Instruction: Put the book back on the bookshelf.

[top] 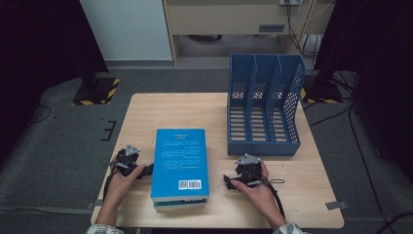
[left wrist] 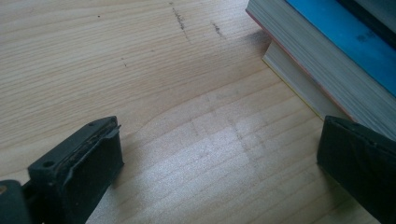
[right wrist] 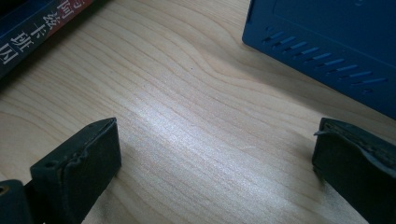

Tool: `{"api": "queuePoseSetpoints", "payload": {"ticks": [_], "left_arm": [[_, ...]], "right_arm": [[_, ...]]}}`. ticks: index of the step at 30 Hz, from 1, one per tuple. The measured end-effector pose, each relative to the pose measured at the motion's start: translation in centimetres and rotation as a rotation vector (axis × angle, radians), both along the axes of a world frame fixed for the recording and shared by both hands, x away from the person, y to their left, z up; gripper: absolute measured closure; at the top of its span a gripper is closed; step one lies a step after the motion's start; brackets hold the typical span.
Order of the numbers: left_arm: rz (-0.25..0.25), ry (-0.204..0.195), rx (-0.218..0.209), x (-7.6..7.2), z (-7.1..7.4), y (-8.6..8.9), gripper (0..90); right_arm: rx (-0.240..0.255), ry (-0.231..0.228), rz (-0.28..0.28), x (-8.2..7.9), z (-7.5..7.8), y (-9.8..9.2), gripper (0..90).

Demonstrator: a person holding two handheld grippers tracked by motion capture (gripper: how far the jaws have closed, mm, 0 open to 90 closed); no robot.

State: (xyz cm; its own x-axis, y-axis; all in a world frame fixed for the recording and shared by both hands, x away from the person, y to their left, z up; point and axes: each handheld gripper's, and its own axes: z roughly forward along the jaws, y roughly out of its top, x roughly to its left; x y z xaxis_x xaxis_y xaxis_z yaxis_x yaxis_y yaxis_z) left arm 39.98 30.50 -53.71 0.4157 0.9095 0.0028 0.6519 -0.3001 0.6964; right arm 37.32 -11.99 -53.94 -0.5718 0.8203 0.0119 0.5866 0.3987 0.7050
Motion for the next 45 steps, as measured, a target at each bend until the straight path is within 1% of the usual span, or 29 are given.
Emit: {"api": "queuePoseSetpoints", "payload": {"ticks": [5, 10, 12, 13, 15, 16, 17, 18, 19, 20, 21, 22, 23, 24, 25, 27, 29, 30, 31, 32, 33, 35, 37, 38, 40, 41, 43, 44, 45], "left_arm": [[-0.004, 0.010, 0.003, 0.1, 0.1, -0.1, 0.0], [-0.020, 0.030, -0.001, -0.2, 0.5, -0.2, 2.1], [-0.026, 0.024, 0.000, -0.7, 1.0, -0.3, 2.8], [-0.023, 0.026, 0.015, -1.0, 1.4, -0.2, 3.1], [-0.014, 0.029, 0.017, -1.2, 1.6, -0.2, 3.4], [0.004, 0.022, 0.026, -1.5, 2.1, 0.0, 4.0], [0.004, 0.022, 0.026, -1.5, 2.1, 0.0, 4.0], [0.019, 0.006, 0.017, -2.0, 2.6, 0.4, 4.2], [0.019, 0.006, 0.017, -2.0, 2.6, 0.4, 4.3], [0.030, -0.006, 0.005, -2.3, 3.1, 0.7, 4.3], [0.038, -0.019, -0.004, -2.6, 3.5, 0.9, 4.3], [0.040, -0.029, -0.013, -2.9, 3.9, 1.0, 4.3], [0.042, -0.040, -0.021, -3.1, 4.4, 1.2, 4.3], [0.040, -0.068, 0.004, -3.3, 5.2, 1.3, 4.3], [0.040, -0.068, 0.004, -3.3, 5.2, 1.3, 4.7], [0.034, -0.086, -0.043, -3.5, 6.2, 1.7, 4.7], [0.030, -0.096, -0.063, -3.6, 7.0, 1.9, 4.8], [0.021, -0.092, -0.073, -3.6, 7.7, 1.9, 5.2], [0.021, -0.092, -0.073, -3.6, 7.7, 1.9, 5.1], [0.007, -0.100, -0.115, -3.9, 8.7, 1.7, 4.9], [0.007, -0.100, -0.115, -3.9, 8.7, 1.7, 4.8], [-0.014, -0.105, -0.130, -4.1, 9.6, 0.9, 4.7], [-0.025, -0.106, -0.143, -4.1, 9.8, 0.5, 4.6], [-0.063, -0.099, -0.156, -4.1, 10.0, -0.2, 4.4], [-0.104, -0.089, -0.164, -4.1, 10.0, -1.2, 4.1], [-0.141, -0.076, -0.168, -4.0, 9.9, -2.1, 4.1], [-0.151, -0.069, -0.175, -4.0, 9.7, -2.5, 4.1], [-0.171, -0.057, -0.161, -3.9, 9.3, -3.1, 4.1], [-0.171, -0.057, -0.161, -3.9, 9.3, -3.1, 4.1]], "right_arm": [[0.004, 0.003, 0.004, 0.0, 0.0, -0.1, 1.8], [0.013, -0.012, -0.006, -0.4, 0.2, -0.2, 10.0], [0.034, -0.007, 0.005, -0.9, 0.7, 0.1, 10.3], [0.044, -0.028, 0.023, -1.7, 1.5, 0.5, 10.8], [0.051, -0.037, 0.032, -2.0, 2.0, 0.6, 10.9], [0.061, -0.061, 0.054, -2.7, 3.0, 1.1, 11.4], [0.062, -0.068, 0.066, -3.0, 3.5, 1.2, 11.4], [0.072, -0.081, 0.080, -3.3, 4.2, 1.5, 11.6], [0.072, -0.081, 0.080, -3.3, 4.2, 1.5, 11.6], [0.070, -0.097, 0.113, -3.8, 5.2, 2.1, 11.6], [0.070, -0.097, 0.113, -3.8, 5.2, 2.1, 11.6], [0.080, -0.097, 0.131, -4.0, 6.1, 2.6, 11.6], [0.080, -0.097, 0.131, -4.0, 6.1, 2.6, 11.6], [0.081, -0.102, 0.151, -4.0, 7.0, 2.9, 11.3], [0.081, -0.102, 0.151, -4.0, 7.0, 2.9, 11.3], [0.080, -0.122, 0.157, -3.8, 8.0, 3.1, 11.0], [0.082, -0.126, 0.165, -3.4, 8.9, 3.4, 10.1], [0.094, -0.122, 0.175, -3.0, 9.6, 3.8, 9.4], [0.094, -0.122, 0.175, -3.0, 9.6, 3.8, 9.4], [0.102, -0.116, 0.198, -2.6, 10.2, 4.5, 8.4], [0.102, -0.116, 0.198, -2.6, 10.2, 4.5, 8.4], [0.116, -0.102, 0.225, -2.1, 10.6, 5.6, 7.9], [0.120, -0.096, 0.237, -1.9, 10.5, 6.0, 7.9], [0.121, -0.088, 0.250, -1.6, 10.5, 6.4, 7.9], [0.130, -0.069, 0.267, -1.1, 10.3, 7.2, 8.0], [0.145, -0.056, 0.279, -0.6, 10.0, 7.7, 8.0], [0.164, -0.038, 0.279, -0.1, 9.8, 8.1, 8.0], [0.172, -0.031, 0.281, 0.1, 9.7, 8.2, 8.3], [0.172, -0.031, 0.281, 0.1, 9.7, 8.2, 8.3]]}}
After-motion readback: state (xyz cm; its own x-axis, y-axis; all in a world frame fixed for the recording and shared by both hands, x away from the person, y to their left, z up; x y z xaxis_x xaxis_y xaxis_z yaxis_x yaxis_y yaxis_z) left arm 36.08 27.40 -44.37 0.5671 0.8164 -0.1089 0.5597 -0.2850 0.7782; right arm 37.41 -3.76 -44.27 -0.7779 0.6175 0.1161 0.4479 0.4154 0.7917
